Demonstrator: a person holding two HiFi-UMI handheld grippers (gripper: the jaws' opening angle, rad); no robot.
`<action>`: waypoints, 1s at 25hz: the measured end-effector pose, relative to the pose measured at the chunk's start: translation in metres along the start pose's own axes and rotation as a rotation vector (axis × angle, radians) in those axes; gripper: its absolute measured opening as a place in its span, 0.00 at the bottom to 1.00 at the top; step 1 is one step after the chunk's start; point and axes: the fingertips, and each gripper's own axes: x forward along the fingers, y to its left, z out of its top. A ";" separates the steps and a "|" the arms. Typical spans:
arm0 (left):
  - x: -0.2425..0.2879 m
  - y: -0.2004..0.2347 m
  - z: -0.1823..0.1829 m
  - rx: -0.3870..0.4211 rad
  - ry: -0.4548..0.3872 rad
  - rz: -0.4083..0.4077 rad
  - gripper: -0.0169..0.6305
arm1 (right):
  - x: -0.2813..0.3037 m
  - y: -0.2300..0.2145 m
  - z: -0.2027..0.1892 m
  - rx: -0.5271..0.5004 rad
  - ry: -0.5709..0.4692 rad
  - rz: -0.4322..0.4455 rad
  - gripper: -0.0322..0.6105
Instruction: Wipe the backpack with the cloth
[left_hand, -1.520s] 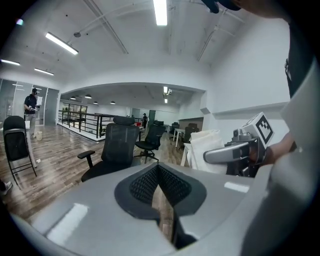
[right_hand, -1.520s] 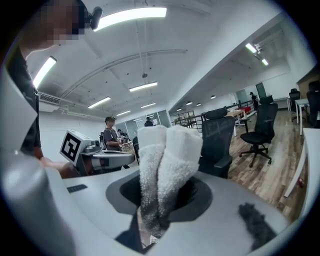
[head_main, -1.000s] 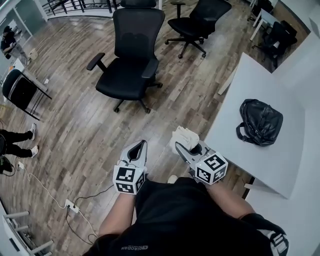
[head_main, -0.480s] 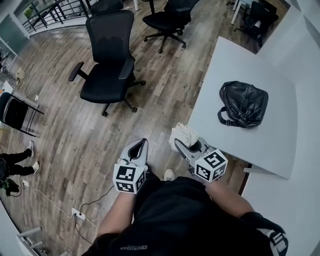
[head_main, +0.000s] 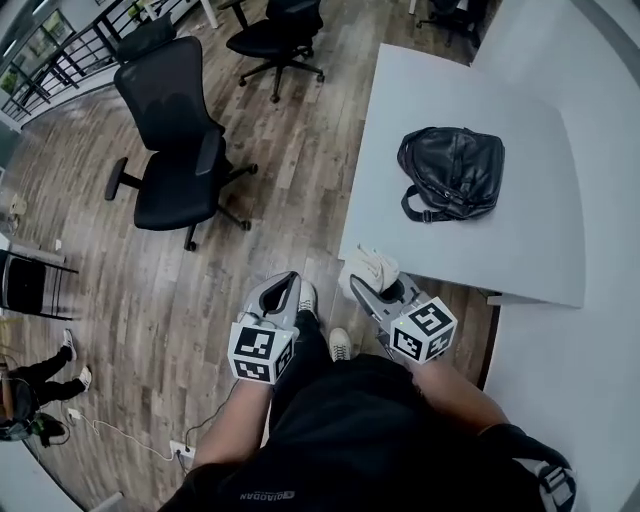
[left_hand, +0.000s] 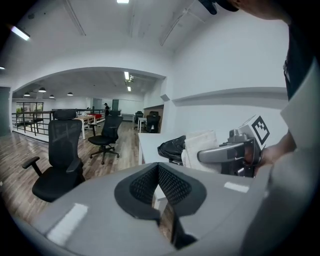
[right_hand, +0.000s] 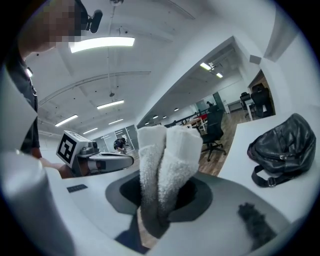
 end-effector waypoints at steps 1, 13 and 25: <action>0.006 -0.006 0.002 0.005 0.001 -0.017 0.04 | -0.005 -0.005 -0.001 0.005 -0.001 -0.014 0.22; 0.054 -0.046 0.007 0.075 0.047 -0.189 0.04 | -0.036 -0.051 0.001 0.055 -0.058 -0.169 0.22; 0.112 -0.073 0.032 0.177 0.054 -0.406 0.04 | -0.065 -0.098 0.003 0.117 -0.114 -0.396 0.22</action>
